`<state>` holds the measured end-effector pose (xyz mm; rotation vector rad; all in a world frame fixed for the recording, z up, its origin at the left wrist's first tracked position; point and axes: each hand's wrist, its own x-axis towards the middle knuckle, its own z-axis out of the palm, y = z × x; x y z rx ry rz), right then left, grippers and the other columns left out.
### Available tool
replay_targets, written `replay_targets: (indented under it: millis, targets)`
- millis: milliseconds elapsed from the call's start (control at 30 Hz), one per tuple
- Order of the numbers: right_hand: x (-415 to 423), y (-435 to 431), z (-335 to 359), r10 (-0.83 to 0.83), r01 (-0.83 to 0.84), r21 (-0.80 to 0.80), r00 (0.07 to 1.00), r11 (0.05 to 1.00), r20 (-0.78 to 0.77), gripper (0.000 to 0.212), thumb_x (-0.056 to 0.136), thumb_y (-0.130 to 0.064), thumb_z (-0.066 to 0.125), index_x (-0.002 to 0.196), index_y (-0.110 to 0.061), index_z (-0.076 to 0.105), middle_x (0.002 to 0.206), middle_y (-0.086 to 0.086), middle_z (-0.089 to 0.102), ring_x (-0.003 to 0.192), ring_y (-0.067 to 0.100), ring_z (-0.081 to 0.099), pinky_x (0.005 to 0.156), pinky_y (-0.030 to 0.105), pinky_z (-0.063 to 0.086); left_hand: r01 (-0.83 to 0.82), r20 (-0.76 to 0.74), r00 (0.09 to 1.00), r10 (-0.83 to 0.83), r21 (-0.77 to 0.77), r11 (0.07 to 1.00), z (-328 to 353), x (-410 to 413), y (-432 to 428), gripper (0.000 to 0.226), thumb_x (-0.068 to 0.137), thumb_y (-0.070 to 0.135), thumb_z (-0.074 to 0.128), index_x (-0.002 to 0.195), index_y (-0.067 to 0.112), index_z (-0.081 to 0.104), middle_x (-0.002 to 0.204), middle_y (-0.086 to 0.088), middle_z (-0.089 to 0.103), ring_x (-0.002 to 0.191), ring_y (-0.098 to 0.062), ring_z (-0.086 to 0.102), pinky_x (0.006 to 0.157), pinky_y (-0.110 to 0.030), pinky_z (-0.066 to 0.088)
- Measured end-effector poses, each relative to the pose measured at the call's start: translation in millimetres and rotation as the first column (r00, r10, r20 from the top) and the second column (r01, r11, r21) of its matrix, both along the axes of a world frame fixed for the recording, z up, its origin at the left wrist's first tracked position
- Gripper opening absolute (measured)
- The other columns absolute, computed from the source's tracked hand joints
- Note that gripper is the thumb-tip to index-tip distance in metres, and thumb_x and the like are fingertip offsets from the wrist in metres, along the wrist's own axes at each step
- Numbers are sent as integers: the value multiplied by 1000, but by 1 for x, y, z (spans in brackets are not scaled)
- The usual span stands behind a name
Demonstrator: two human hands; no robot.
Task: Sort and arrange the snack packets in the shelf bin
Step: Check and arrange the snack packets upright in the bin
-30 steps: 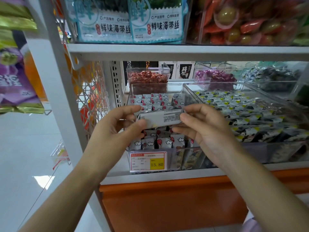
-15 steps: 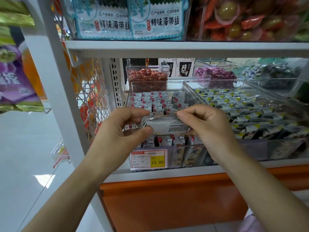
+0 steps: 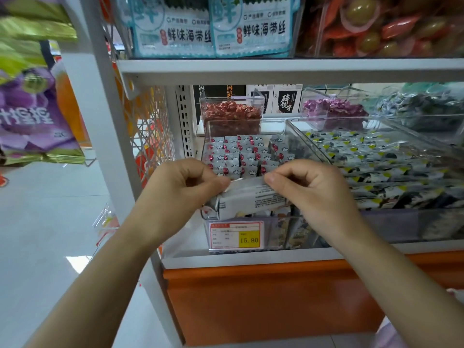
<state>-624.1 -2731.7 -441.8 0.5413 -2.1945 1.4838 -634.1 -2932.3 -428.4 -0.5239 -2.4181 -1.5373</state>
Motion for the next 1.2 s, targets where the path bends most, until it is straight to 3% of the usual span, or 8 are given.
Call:
replay_targets:
  millis: [267,433,633,800,867,967,1067,1200]
  targets:
    - [-2,2,-3,-75,75,-27,997,997,-5,15,86,-18,64,74,-26,67,63,-20,65,61,-5,59,56,7,42,36,18,999,-35,-61,997,-6,4,4,42,57,59,63,88,31,63,86,7,66,82,-4,63,70,-24,54]
    - [-7,18,8,194,-156,-147,934,977,301,12,82,-13,63,75,-15,71,72,-5,72,67,15,69,52,23,56,19,-23,1000,-19,-7,1000,-7,1,5,15,80,24,67,91,33,63,91,4,66,82,-1,63,61,-9,49]
    - [-14,27,12,291,-234,-189,879,954,378,9,79,-11,62,78,-7,70,74,4,72,66,17,69,48,25,55,8,-57,998,-9,-8,1000,-9,0,10,19,85,20,61,94,37,62,91,6,67,83,2,62,61,-5,46]
    - [-16,22,3,238,-157,-266,922,951,305,14,80,-21,61,82,-11,71,79,2,74,70,19,71,56,26,59,-102,-106,989,103,13,995,-14,-2,13,17,87,21,60,98,34,64,90,9,68,81,-1,63,62,-8,48]
    - [-14,16,0,292,-199,-333,921,922,257,25,75,-32,63,94,-18,70,92,3,74,81,19,71,68,26,59,-182,-110,976,188,62,981,-14,-4,15,16,89,22,58,103,25,66,91,4,69,84,-7,64,72,-23,55]
    - [-13,10,0,194,-164,-175,966,971,171,46,66,-35,70,111,-34,60,109,1,69,96,14,68,89,31,54,-255,-102,958,266,115,960,-11,-8,17,21,89,26,57,107,18,67,90,3,69,83,-12,66,80,-38,55]
    - [-17,8,2,94,-72,-223,992,972,88,38,71,-29,66,108,-28,62,94,-2,71,81,15,70,76,34,58,-202,-90,972,216,149,968,-11,-8,24,35,91,28,54,123,17,59,97,9,67,87,-5,65,84,-33,55]
    - [-26,16,2,-55,83,-409,995,909,81,14,83,-12,66,96,-15,64,75,-10,70,72,9,68,64,27,59,-286,-323,927,190,-281,916,-20,-9,26,49,93,40,42,136,18,44,132,3,54,124,-13,46,103,-30,30]
